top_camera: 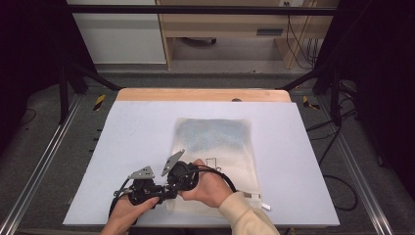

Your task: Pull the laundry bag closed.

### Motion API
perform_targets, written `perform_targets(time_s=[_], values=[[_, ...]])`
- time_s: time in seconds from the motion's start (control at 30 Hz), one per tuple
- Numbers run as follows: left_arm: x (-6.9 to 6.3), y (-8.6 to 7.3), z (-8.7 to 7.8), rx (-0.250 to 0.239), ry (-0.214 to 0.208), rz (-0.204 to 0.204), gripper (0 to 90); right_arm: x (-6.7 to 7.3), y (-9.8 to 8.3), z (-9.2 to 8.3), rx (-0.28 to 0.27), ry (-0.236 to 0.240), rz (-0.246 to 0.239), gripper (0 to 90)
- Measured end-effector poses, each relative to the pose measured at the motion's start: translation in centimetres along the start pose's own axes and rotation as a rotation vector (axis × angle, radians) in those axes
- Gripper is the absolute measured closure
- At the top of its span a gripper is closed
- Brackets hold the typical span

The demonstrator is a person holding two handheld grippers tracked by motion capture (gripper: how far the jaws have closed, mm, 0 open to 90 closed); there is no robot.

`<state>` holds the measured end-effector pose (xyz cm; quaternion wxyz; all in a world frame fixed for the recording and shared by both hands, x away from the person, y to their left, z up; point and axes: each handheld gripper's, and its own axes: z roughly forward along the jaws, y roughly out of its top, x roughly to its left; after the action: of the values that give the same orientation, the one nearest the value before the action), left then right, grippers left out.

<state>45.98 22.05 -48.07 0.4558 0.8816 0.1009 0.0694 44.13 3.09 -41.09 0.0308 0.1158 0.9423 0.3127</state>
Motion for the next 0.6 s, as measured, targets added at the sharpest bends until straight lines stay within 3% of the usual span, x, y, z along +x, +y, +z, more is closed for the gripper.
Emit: perform_targets(time_s=[0.23, 0.6], values=[[0.24, 0.01, 0.01, -0.003, 0.003, -0.001, 79.2, -0.02, -0.16, -0.29, -0.005, -0.011, 0.005, 82.0], [0.25, 0.12, -0.05, 0.007, 0.020, 0.005, 80.4, 0.09, -0.55, -0.10, 0.005, -0.026, -0.006, 82.1]])
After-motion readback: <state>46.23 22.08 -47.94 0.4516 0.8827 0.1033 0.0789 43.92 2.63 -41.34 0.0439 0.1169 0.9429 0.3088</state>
